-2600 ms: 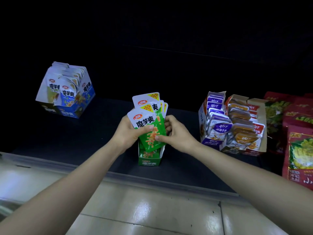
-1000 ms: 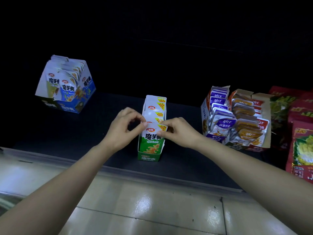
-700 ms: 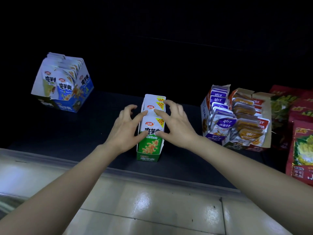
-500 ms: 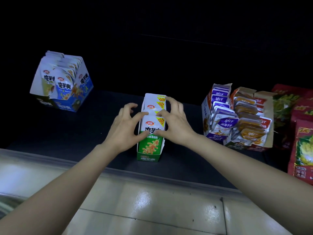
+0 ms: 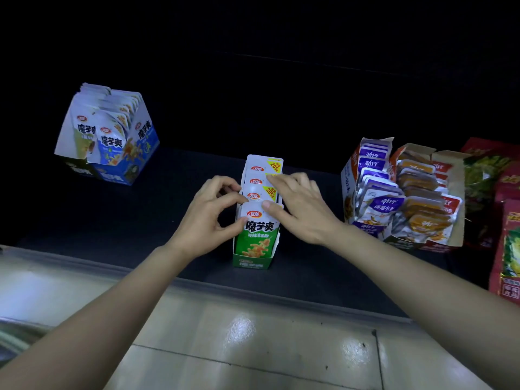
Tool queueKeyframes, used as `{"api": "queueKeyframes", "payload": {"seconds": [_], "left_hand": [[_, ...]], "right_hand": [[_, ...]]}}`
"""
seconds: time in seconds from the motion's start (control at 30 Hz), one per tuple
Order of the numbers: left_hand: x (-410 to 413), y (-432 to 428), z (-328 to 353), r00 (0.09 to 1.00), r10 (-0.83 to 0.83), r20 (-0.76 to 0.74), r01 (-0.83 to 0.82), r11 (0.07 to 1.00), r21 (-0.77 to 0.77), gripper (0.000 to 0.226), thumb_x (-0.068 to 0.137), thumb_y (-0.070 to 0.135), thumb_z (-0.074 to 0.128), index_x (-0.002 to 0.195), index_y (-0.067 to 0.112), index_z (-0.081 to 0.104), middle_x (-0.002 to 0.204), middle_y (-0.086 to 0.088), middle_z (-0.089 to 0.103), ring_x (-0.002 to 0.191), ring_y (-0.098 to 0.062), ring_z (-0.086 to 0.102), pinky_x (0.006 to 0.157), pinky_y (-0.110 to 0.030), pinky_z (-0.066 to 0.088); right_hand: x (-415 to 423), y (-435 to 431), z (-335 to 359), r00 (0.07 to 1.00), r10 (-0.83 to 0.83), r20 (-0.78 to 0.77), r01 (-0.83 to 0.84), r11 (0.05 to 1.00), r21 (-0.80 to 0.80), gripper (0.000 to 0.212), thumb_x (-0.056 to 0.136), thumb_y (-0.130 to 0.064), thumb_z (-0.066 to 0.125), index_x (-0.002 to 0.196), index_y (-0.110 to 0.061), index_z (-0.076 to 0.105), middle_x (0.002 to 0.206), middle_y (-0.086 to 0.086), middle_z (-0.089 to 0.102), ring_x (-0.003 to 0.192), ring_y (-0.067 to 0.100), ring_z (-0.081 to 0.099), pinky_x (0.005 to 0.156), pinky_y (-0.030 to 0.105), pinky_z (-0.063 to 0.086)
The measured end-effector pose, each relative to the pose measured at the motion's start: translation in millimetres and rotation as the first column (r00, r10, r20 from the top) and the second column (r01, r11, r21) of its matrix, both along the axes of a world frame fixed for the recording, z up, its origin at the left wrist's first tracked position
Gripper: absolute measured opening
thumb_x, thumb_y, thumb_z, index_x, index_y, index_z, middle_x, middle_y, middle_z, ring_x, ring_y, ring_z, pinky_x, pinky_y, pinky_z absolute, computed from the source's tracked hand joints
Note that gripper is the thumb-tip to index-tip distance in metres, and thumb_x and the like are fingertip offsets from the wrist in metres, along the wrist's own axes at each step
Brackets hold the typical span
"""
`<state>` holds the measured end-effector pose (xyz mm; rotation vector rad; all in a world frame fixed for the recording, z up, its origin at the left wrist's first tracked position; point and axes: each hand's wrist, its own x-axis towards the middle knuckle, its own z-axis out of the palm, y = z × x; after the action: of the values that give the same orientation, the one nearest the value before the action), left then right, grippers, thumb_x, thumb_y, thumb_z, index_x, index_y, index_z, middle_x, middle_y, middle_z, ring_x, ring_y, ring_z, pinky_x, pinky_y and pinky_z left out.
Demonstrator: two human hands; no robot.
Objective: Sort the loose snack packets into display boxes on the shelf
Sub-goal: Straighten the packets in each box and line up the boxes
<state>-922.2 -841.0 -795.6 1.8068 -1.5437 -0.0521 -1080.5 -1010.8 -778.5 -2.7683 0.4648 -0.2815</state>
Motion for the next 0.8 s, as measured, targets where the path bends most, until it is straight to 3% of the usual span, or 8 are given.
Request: {"api": "queueKeyframes", "payload": {"seconds": [0.13, 0.2, 0.3, 0.4, 0.5, 0.63, 0.7, 0.8], "left_hand": [[1.1, -3.3, -0.9, 1.0, -0.003, 0.011, 0.003, 0.999, 0.035, 0.032, 0.081, 0.038, 0.063, 0.105, 0.017, 0.067, 0.122, 0.003, 0.047, 0.111, -0.017, 0.048, 0.093, -0.032, 0.042], [2.0, -5.3, -1.7, 1.0, -0.002, 0.015, 0.001, 0.999, 0.054, 0.034, 0.08, 0.037, 0.063, 0.108, 0.017, 0.064, 0.126, 0.003, 0.044, 0.114, -0.016, 0.047, 0.095, -0.04, 0.044], [0.7, -6.0, -1.5, 1.0, 0.02, -0.023, -0.018, 0.997, 0.08, 0.047, 0.078, 0.04, 0.06, 0.122, 0.022, 0.055, 0.136, 0.004, 0.035, 0.124, -0.014, 0.041, 0.101, -0.046, 0.042], [-0.1, -5.3, -2.9, 0.999, -0.01, -0.041, 0.015, 0.992, 0.127, 0.059, 0.077, 0.043, 0.059, 0.131, 0.023, 0.052, 0.143, 0.004, 0.029, 0.13, -0.015, 0.036, 0.104, -0.049, 0.041], [-1.5, -3.9, -2.5, 0.994, -0.063, -0.087, 0.073, 0.991, 0.114, 0.04, 0.076, 0.04, 0.061, 0.111, 0.022, 0.064, 0.142, 0.004, 0.03, 0.129, -0.019, 0.036, 0.098, -0.045, 0.044], [1.2, -3.5, -1.6, 0.987, -0.089, -0.132, 0.101, 0.991, 0.086, 0.036, 0.074, 0.04, 0.065, 0.106, 0.024, 0.066, 0.144, 0.01, 0.027, 0.131, -0.015, 0.033, 0.095, -0.034, 0.045], [4.4, -2.8, -4.2, 0.978, -0.109, -0.177, 0.125, 0.989, 0.077, 0.037, 0.076, 0.04, 0.067, 0.109, 0.024, 0.067, 0.148, 0.009, 0.027, 0.135, -0.015, 0.032, 0.104, -0.037, 0.04], [5.1, -1.5, -6.6, 0.951, -0.12, -0.284, 0.147, 0.986, 0.076, 0.037, 0.079, 0.044, 0.069, 0.11, 0.024, 0.069, 0.152, 0.009, 0.026, 0.137, -0.014, 0.034, 0.107, -0.029, 0.039]], "right_hand": [[9.0, 0.1, 3.1, 0.998, -0.022, -0.059, 0.021, 1.0, -0.023, 0.088, 0.08, -0.072, 0.025, 0.147, -0.016, 0.038, 0.121, -0.006, 0.048, 0.107, 0.012, 0.029, 0.085, 0.027, 0.016], [12.2, 0.9, 4.2, 0.996, -0.017, -0.089, 0.019, 1.0, 0.015, 0.072, 0.085, -0.064, 0.04, 0.139, -0.018, 0.049, 0.112, -0.004, 0.049, 0.102, 0.014, 0.028, 0.082, 0.029, 0.016], [11.1, 6.1, 2.3, 0.998, 0.027, -0.059, -0.019, 0.992, 0.123, 0.043, 0.089, -0.041, 0.062, 0.125, -0.018, 0.058, 0.107, -0.003, 0.049, 0.103, 0.015, 0.029, 0.091, 0.034, 0.024], [-0.5, 4.7, 1.8, 0.997, 0.077, 0.021, -0.08, 0.967, 0.241, 0.035, 0.086, -0.029, 0.069, 0.119, -0.021, 0.059, 0.101, -0.012, 0.046, 0.105, 0.012, 0.03, 0.096, 0.035, 0.025], [-11.5, -1.2, 2.6, 0.989, 0.1, 0.112, -0.13, 0.941, 0.313, 0.035, 0.087, -0.034, 0.068, 0.12, -0.026, 0.063, 0.107, -0.016, 0.048, 0.11, 0.011, 0.035, 0.097, 0.029, 0.024], [-4.1, -10.1, -1.2, 0.967, -0.063, 0.247, -0.006, 0.963, 0.269, 0.049, 0.092, -0.049, 0.05, 0.134, -0.025, 0.055, 0.144, -0.003, 0.039, 0.129, 0.016, 0.031, 0.11, 0.036, 0.026], [3.0, -15.0, -2.6, 0.972, -0.132, 0.193, 0.061, 0.94, 0.337, 0.047, 0.099, -0.043, 0.048, 0.141, -0.023, 0.048, 0.152, 0.002, 0.027, 0.131, 0.018, 0.03, 0.112, 0.036, 0.029], [8.1, -19.5, -7.1, 0.992, -0.099, 0.079, 0.059, 0.915, 0.398, 0.049, 0.099, -0.03, 0.054, 0.145, -0.02, 0.043, 0.144, 0.002, 0.036, 0.122, 0.014, 0.045, 0.102, 0.041, 0.043]]}}
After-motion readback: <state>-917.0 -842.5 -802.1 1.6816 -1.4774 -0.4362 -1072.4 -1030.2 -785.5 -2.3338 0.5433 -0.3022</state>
